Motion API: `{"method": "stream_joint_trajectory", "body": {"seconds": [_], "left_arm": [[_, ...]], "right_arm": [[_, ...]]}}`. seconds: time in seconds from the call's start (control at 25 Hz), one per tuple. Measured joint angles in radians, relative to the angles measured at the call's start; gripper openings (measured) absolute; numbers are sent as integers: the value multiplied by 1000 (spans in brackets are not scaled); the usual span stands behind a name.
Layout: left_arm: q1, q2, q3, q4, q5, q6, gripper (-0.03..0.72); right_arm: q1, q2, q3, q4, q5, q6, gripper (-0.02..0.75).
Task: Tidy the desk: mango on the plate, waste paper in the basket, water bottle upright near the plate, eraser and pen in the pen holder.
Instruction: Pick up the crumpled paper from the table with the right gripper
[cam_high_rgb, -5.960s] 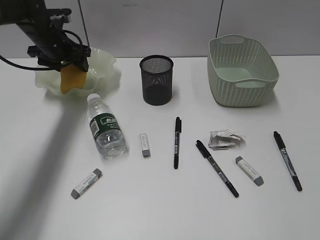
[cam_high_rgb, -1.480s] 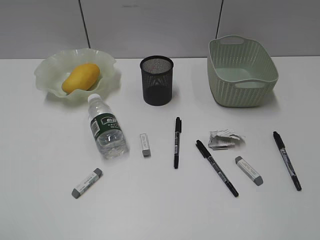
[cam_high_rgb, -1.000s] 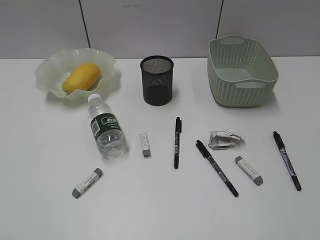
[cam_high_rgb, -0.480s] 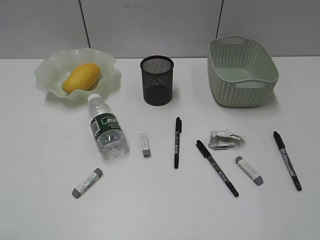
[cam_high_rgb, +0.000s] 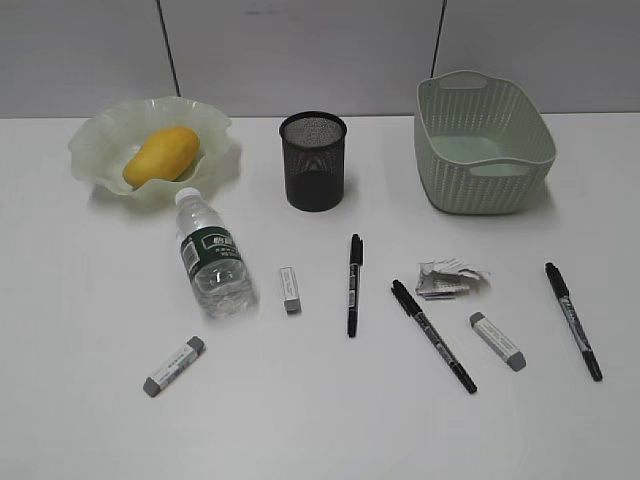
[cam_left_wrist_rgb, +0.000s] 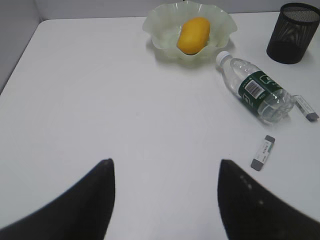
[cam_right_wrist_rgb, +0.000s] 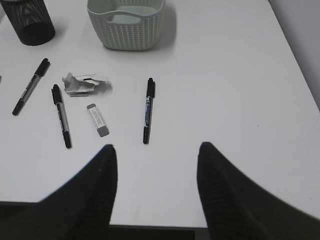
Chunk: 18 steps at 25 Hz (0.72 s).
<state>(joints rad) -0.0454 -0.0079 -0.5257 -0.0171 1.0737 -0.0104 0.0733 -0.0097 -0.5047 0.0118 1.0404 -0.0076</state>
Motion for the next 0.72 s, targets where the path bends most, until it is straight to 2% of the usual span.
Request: {"method": "stream_joint_trajectory", "body": {"seconds": [0.72], "left_arm": [[0, 0, 1, 17, -2, 0, 487]], "right_arm": [[0, 0, 0, -12, 0, 0, 417]]}}
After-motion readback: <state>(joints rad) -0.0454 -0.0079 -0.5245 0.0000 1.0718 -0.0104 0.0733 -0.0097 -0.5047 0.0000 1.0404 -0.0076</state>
